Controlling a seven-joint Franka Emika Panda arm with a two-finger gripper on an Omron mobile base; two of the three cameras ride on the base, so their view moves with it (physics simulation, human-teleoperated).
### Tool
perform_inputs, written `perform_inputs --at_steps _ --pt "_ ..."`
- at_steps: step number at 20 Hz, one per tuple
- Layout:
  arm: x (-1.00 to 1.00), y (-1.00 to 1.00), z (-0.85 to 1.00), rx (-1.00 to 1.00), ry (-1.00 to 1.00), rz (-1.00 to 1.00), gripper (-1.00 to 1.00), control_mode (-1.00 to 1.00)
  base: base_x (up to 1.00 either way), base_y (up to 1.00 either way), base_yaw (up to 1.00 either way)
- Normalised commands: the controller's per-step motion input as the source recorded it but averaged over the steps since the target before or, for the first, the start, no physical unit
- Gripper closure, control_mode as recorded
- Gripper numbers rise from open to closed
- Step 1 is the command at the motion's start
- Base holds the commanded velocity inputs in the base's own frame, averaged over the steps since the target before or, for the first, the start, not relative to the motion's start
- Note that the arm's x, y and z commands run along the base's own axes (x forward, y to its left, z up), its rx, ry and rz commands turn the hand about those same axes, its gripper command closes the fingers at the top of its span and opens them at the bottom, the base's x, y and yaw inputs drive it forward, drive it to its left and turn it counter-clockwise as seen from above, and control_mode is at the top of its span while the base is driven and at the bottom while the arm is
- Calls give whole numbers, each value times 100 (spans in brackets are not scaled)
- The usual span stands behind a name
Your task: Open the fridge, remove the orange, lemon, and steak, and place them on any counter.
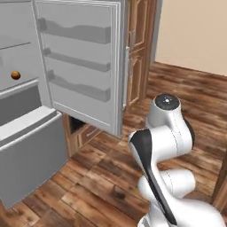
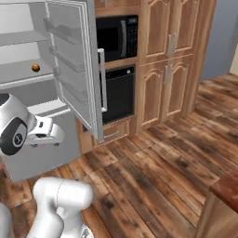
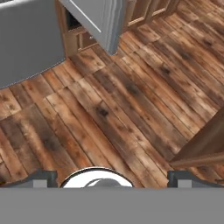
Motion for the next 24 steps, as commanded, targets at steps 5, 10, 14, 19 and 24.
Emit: perform_inputs --at_steps 5,10,14,19,24 --pt "0 0 0 0 0 0 -100 100 -22 54 82" --pt "0 0 0 0 0 0 -100 100 21 60 68" --pt "0 0 0 0 0 0 -100 100 94 18 32" --pt "0 0 0 0 0 0 -100 100 100 0 2" --pt "0 0 0 0 0 0 -100 100 100 -12 -3"
